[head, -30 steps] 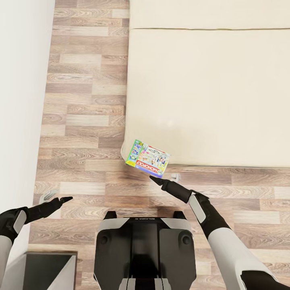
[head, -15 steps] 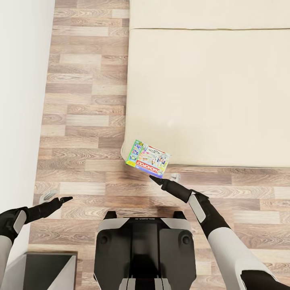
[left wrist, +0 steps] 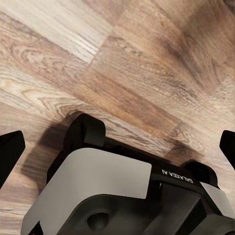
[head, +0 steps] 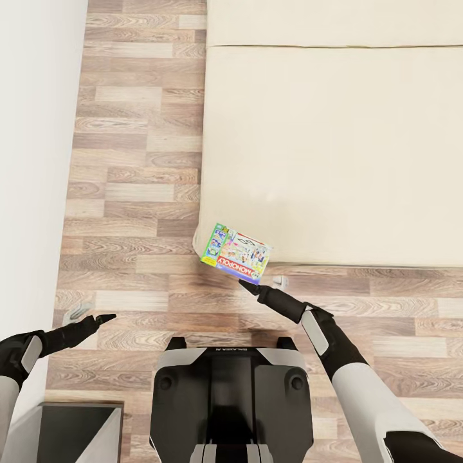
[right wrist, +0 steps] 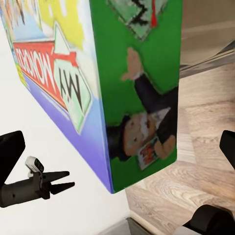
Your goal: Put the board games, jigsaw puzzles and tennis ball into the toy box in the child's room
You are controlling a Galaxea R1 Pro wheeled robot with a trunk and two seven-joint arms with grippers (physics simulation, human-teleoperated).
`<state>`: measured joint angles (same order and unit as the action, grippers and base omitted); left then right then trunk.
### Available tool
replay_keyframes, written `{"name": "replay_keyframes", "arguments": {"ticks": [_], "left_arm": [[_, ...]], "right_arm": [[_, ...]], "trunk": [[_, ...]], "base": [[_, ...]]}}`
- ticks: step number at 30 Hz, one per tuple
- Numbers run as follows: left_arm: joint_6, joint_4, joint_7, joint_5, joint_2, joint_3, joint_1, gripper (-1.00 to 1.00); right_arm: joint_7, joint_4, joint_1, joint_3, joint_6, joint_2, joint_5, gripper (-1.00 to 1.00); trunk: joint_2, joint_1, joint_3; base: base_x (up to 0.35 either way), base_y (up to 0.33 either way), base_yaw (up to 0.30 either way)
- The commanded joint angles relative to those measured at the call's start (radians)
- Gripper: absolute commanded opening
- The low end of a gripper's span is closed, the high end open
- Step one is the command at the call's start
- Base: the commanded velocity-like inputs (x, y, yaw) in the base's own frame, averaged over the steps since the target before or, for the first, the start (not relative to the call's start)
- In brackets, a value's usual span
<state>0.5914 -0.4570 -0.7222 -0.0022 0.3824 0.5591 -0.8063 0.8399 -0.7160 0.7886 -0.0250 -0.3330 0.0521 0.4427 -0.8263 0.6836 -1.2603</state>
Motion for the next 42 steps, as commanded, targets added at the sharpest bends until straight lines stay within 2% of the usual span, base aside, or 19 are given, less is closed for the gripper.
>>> {"name": "replay_keyframes", "arguments": {"ticks": [1,29,42], "left_arm": [[0.008,0.0,-0.003,0.0,0.0,0.005,-0.001,1.0],[0.008,0.0,-0.003,-0.001,0.0,0.005,-0.001,1.0],[0.008,0.0,-0.002,-0.001,-0.001,0.005,-0.001,1.0]], "right_arm": [[0.002,0.0,0.0,-0.003,-0.009,0.001,0.007,1.0],[0.004,-0.003,0.006,-0.003,-0.009,0.0,0.008,1.0],[0.029,-0.003,0.007,-0.004,-0.009,0.0,0.01,1.0]], "trunk": [[-0.001,0.0,0.0],[-0.001,0.0,0.0],[-0.001,0.0,0.0]], "base": [[0.0,0.0,0.0],[0.0,0.0,0.0],[0.0,0.0,0.0]]}}
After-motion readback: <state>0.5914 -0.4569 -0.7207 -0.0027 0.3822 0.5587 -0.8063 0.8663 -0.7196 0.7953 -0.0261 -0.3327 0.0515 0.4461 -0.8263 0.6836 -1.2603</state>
